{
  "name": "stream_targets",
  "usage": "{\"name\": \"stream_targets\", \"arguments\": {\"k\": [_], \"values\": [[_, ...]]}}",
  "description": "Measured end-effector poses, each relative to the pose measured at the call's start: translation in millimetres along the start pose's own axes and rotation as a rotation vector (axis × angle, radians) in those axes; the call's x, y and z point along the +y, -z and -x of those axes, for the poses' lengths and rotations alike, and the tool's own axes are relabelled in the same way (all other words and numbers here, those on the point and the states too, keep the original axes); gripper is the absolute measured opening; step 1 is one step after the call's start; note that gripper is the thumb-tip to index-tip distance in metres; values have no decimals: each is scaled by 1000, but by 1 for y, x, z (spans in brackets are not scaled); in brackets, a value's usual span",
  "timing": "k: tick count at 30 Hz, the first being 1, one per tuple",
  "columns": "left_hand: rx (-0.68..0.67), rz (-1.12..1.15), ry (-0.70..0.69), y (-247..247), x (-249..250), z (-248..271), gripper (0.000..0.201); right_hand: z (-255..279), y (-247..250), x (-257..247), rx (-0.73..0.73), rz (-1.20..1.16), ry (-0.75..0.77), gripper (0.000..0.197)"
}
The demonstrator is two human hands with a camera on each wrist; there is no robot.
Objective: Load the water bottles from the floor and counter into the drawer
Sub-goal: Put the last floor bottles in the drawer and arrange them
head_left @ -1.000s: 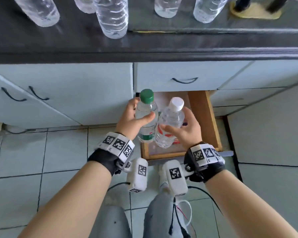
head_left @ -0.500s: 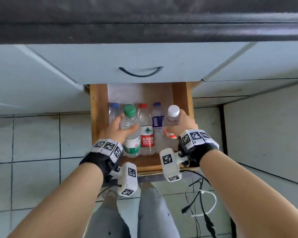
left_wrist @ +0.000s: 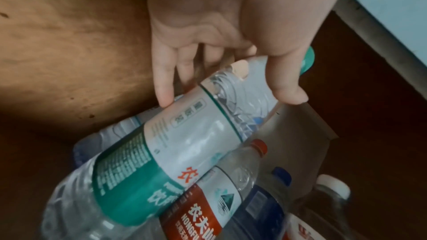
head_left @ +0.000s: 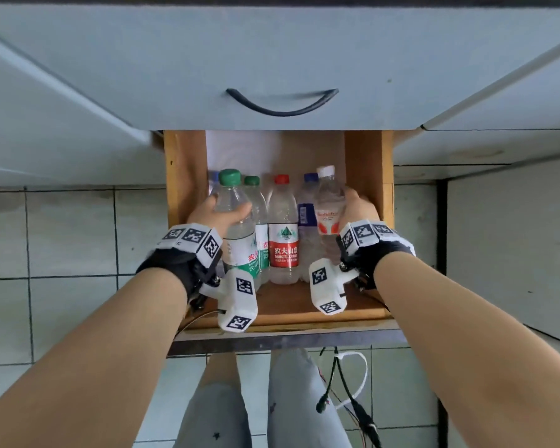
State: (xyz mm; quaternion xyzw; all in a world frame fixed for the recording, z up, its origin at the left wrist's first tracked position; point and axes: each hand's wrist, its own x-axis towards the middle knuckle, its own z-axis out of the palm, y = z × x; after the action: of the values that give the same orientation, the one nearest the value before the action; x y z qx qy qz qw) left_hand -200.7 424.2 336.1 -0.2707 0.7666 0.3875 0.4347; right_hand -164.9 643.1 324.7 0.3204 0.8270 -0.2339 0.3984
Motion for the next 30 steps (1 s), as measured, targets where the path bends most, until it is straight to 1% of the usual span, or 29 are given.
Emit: {"name": "stream_targets", "arguments": {"k": [2,3,5,6,7,9,12,14,18,21,23,24,25,27,28,30], "values": [[-8,-7,14,2,-1,-7,121,-1,-8,4,9,49,-8,52],[-11,-20,16,2,0,-7,122,-1,-12,4,10,44,-18,50],[-7,-67,2,1,1,-8,111,0,-15,3,26,34,-30,50],[2,-88,-5,0,1,-9,105,1,-17,4,43,22,-31,55],[14,-106,-8,-1,1,-10,103,3,-18,3,57,6,-26,61],[20,-137,-12,-1,0,-11,105,11,-20,2,69,-4,-20,69],[12,-156,-8,-1,-2,-17,117,22,-27,2,-45,34,-69,77],[13,-172,9,2,0,-15,119,24,-30,4,-100,21,-113,80],[25,-170,18,3,1,-14,100,19,-35,11,-130,-106,-103,88],[39,-161,15,3,1,-16,98,14,-33,18,-193,-180,-121,96],[44,-170,18,2,0,-17,97,11,-33,16,-180,-207,-149,98],[42,-175,17,2,1,-17,95,9,-33,14,-152,-200,-162,97],[41,-176,12,2,1,-18,94,9,-33,10,-123,-163,-171,92],[44,-172,4,2,0,-18,90,13,-33,1,-78,-60,-154,73],[44,-172,2,2,0,-18,89,13,-36,0,-62,-20,-128,67],[37,-169,6,3,0,-17,90,11,-43,3,-81,16,-121,68]]}}
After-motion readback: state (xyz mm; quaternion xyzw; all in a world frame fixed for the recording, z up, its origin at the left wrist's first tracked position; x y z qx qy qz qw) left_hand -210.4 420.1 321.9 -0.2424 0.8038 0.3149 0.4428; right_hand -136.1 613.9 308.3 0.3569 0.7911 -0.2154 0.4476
